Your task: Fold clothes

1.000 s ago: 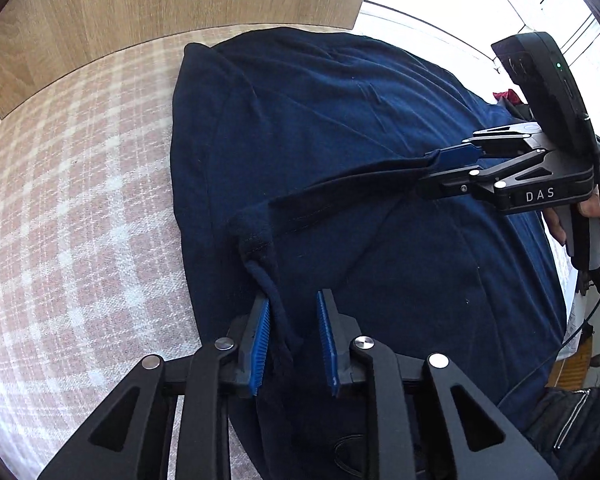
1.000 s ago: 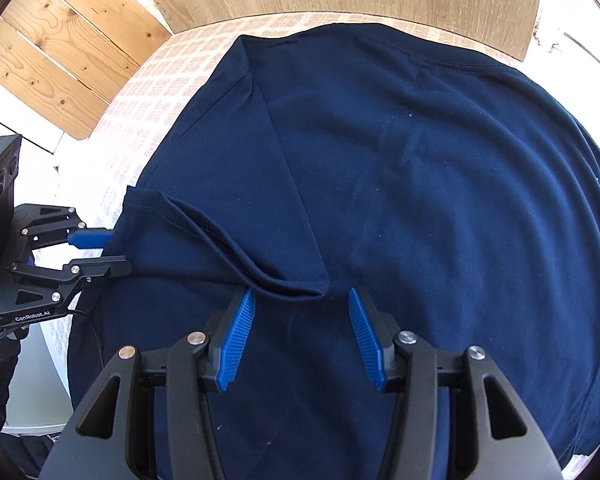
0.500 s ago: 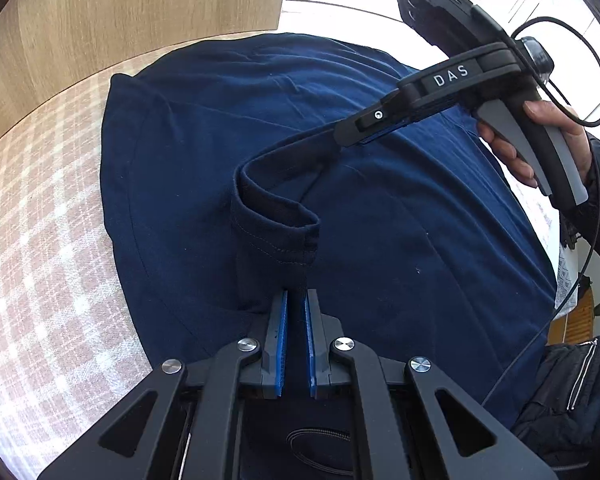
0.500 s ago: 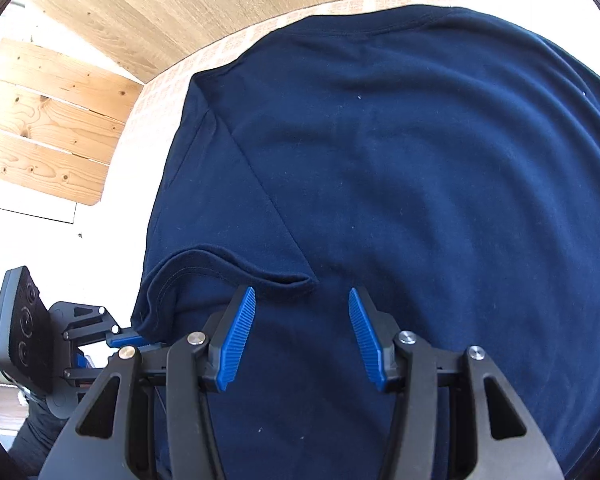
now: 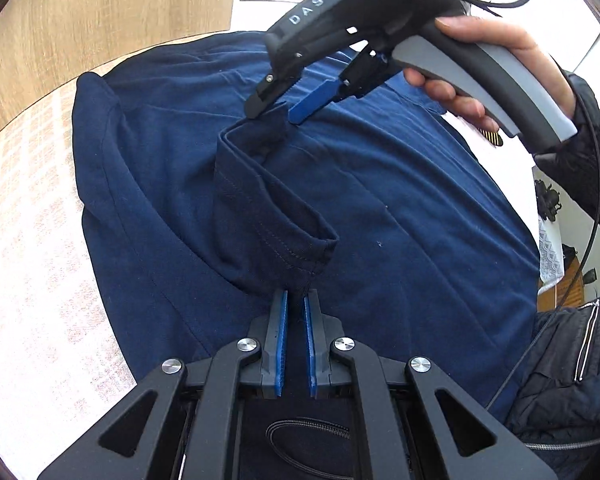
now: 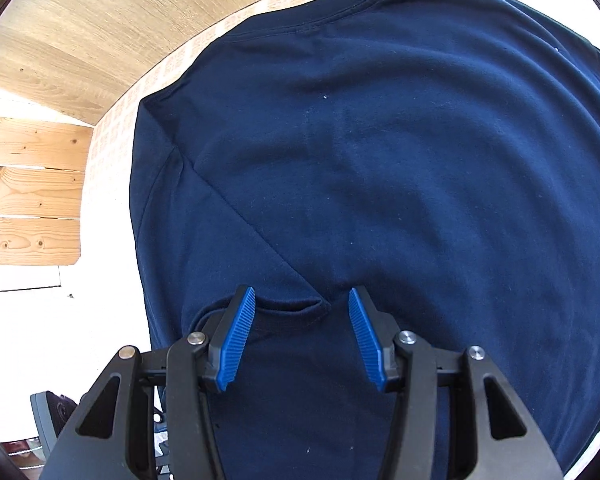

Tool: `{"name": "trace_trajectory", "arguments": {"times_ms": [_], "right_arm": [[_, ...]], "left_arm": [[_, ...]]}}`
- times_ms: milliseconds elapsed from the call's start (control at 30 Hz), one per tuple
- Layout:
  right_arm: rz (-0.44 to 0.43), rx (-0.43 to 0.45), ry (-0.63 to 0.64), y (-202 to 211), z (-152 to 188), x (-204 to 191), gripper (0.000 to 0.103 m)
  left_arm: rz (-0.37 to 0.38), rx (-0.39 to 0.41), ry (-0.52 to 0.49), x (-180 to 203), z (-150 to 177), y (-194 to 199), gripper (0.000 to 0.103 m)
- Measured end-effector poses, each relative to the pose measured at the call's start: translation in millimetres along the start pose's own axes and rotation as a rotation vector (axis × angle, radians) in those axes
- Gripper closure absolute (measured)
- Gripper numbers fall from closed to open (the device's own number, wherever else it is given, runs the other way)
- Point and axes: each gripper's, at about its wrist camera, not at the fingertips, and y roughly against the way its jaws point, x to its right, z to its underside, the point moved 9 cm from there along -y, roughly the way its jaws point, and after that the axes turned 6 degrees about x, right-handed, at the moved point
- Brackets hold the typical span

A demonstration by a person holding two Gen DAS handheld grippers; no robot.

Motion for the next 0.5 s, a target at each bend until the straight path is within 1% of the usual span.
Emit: {"name": "trace_trajectory", "arguments": {"times_ms": [33,133,200,233,267,333,400,467,500], "right_arm": [[0.000,0.004,0.006,0.7,1.0,-4.0,0.054],[0.060,0.025,0.076,0.6,5.2,-14.2,0.054],[0.055,0.022,0.114,0.0,9.3,-21.6,0.056],[0.052,0.026,0.126,1.1,10.6,-23.8,0.063],[0.056,0.031,0.143,2.8,11.5,-25.3,0.073],[0.065,0.044,0.175,6.8,12.8,-27.5,0.085],[0.070,0.045,0.186,9.2,15.3,-28.0,0.088],[0.076,0.044,0.196,11.4,18.0,-28.4,0.089],[0.087,0.051,0.206,12.1,18.8,-28.0,0.089]], "left_arm": [[0.002,0.000,0.003,-1.2,1.1,1.7,0.096],[-0.006,0.005,0.026,-12.2,3.4,9.1,0.095],[-0.024,0.009,0.034,-21.5,4.6,15.2,0.095],[-0.036,0.013,0.033,-25.7,5.8,20.3,0.095],[-0.045,0.015,0.035,-29.4,7.5,24.1,0.094],[-0.070,0.016,0.044,-36.4,9.8,30.0,0.087],[-0.093,0.029,0.019,-33.7,7.5,34.1,0.080],[-0.103,0.044,-0.011,-28.6,3.8,36.6,0.078],[-0.099,0.054,-0.027,-25.0,1.1,36.8,0.071]]}}
